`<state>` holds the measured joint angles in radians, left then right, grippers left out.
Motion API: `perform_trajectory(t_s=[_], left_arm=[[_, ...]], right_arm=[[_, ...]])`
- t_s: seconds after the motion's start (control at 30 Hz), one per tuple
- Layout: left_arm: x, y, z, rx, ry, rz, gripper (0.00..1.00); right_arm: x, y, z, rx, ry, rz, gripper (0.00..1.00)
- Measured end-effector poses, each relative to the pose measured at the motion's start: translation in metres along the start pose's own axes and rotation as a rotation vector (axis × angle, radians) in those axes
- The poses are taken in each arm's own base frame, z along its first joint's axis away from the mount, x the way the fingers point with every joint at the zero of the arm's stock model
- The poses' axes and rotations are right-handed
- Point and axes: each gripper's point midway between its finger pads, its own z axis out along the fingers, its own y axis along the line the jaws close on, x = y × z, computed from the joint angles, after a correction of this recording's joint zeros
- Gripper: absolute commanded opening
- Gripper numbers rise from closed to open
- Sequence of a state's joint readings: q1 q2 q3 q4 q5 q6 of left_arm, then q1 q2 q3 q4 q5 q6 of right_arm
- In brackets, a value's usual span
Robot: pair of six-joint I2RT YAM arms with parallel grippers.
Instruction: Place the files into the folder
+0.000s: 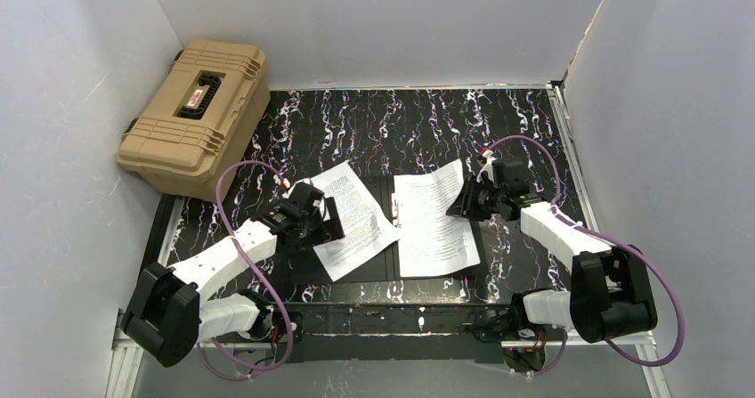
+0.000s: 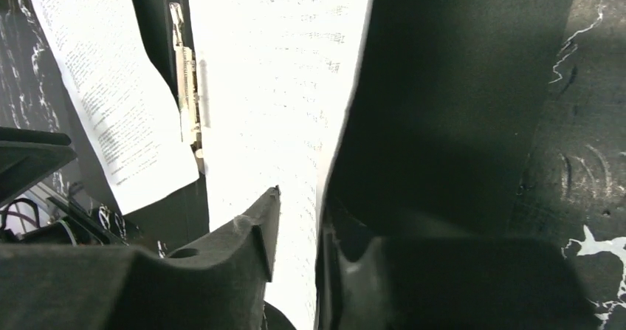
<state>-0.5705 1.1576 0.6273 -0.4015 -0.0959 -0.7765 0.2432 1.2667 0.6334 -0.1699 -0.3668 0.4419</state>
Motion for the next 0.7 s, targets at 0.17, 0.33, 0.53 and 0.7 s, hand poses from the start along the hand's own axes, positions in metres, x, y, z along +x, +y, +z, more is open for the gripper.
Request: perform_trajectory(t_s=[0.17,0.33,0.53,0.7], left_arm=[[0.0,0.0,0.0,0.002,0.001,0.0,0.98],[0.0,0.0,0.0,0.002,0.002,0.0,0.98],[0.001,0.001,-0.002,0.0,0.003,0.001,0.98],[0.002,0.002,-0.005,0.0,0.002,0.003,0.98]], right_arm=[[0.0,-0.005,0.002,0.021,-0.007,-0.002,0.54],[-0.002,-0.01,0.002,0.048,-0.019,-0.001,0.72],[-0.002,-0.026,0.001,0.136,-0.033,0.004,0.86],[-0.003,-0.044,-0.003,0.235,-0.051,0.005,0.9]])
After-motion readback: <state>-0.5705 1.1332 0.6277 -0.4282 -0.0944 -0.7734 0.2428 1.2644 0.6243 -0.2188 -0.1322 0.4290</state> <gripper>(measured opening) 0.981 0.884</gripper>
